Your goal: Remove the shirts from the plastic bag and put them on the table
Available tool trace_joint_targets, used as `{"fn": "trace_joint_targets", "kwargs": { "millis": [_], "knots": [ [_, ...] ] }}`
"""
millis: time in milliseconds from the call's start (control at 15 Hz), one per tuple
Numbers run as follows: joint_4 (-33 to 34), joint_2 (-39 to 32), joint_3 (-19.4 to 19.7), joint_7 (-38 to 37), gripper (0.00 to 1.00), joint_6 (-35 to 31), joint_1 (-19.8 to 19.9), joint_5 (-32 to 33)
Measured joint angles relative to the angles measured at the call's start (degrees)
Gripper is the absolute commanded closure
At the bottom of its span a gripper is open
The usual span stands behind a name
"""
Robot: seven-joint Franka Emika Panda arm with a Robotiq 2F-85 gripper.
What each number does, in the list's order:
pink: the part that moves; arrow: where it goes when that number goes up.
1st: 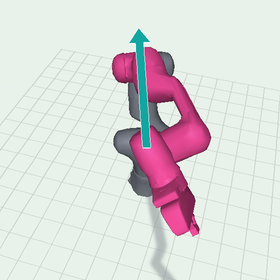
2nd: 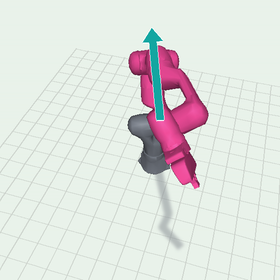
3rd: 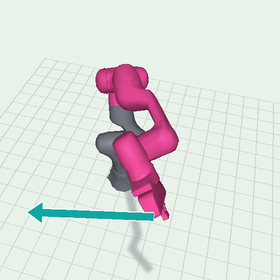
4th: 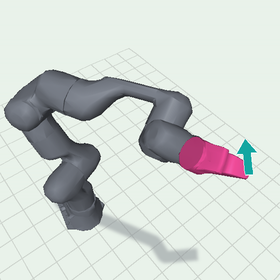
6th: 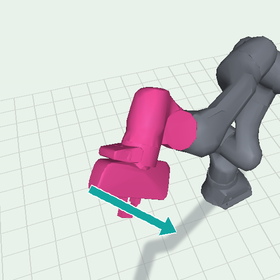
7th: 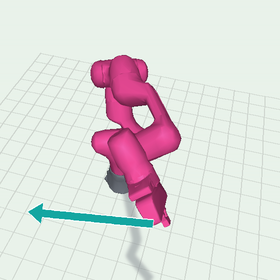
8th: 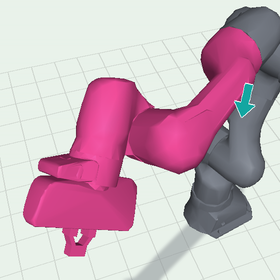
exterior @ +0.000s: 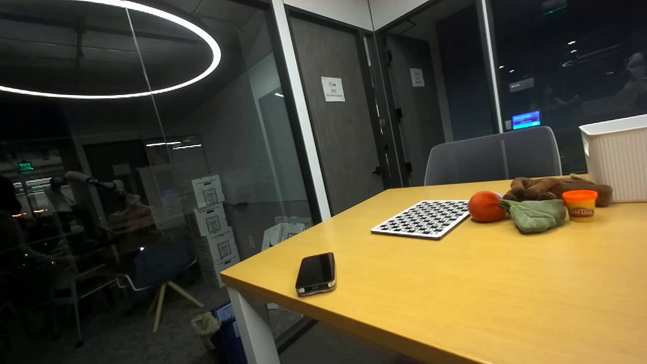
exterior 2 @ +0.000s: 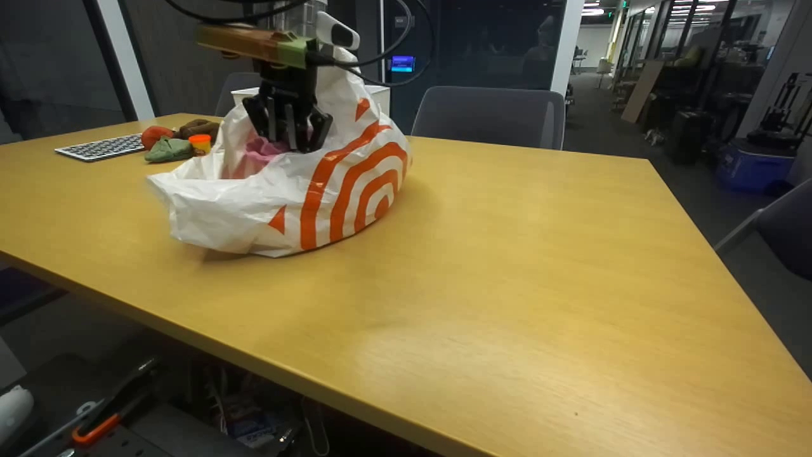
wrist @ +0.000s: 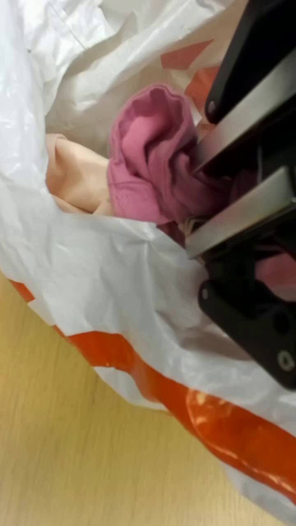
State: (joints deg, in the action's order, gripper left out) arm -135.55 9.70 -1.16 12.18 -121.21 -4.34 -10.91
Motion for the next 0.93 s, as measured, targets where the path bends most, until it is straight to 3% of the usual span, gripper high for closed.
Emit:
{"fn": "trace_joint_targets", "kwargs": {
  "millis": [333, 467, 933],
  "knots": [
    [3.0, 2.7, 5.2, 14.5, 0.84, 17.1, 0.3, -8.0],
    [4.5, 1.6, 6.4, 16.4, 0.85, 23.6, 0.7, -9.1],
    [8.3, -3.7, 2.2, 1.3, 0.83, 24.0, 1.0, -4.7]
  ]
}}
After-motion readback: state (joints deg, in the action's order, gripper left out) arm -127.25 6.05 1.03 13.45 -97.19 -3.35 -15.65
